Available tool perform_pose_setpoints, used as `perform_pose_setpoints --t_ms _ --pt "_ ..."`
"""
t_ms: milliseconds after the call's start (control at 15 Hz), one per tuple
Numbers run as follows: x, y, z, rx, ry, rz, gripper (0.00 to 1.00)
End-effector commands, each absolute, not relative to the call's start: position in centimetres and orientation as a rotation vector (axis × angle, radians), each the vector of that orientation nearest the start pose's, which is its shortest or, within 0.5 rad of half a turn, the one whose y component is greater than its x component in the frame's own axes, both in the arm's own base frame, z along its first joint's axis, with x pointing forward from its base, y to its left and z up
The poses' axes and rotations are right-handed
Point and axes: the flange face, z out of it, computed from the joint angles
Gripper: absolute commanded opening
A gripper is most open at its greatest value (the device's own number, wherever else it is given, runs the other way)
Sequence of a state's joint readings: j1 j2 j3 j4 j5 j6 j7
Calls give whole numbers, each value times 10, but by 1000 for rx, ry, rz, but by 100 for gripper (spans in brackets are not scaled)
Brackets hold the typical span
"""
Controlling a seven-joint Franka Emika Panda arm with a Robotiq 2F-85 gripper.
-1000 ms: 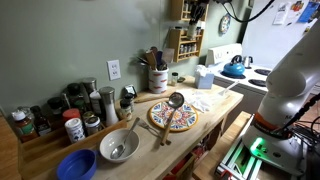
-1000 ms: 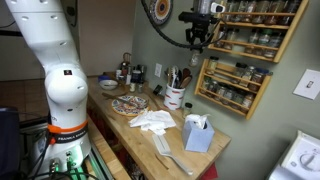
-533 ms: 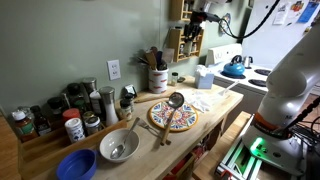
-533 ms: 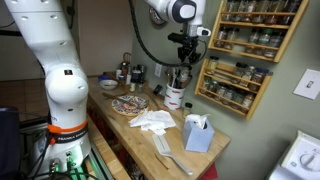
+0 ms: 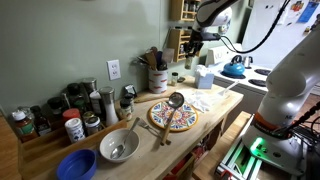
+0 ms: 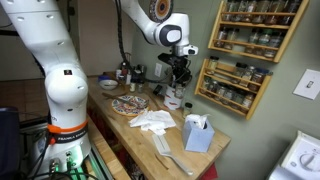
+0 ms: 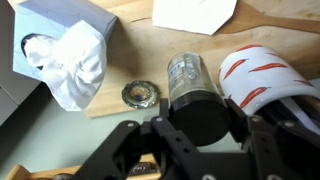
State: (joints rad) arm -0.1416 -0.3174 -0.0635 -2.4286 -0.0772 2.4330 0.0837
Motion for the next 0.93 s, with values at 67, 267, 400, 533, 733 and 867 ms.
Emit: perform_pose_setpoints --t_ms 67,267,400,533,733,867 --pt "455 -97 450 -3139 401 -511 56" --pt "453 -98 451 -3137 410 -519 56" --pt "460 -95 449 -3129 380 -529 31" --pt "472 -87 438 -3130 328 -507 31" --pt "486 -76 413 -3137 288 -469 31" --pt "494 -70 396 -3139 270 -443 31"
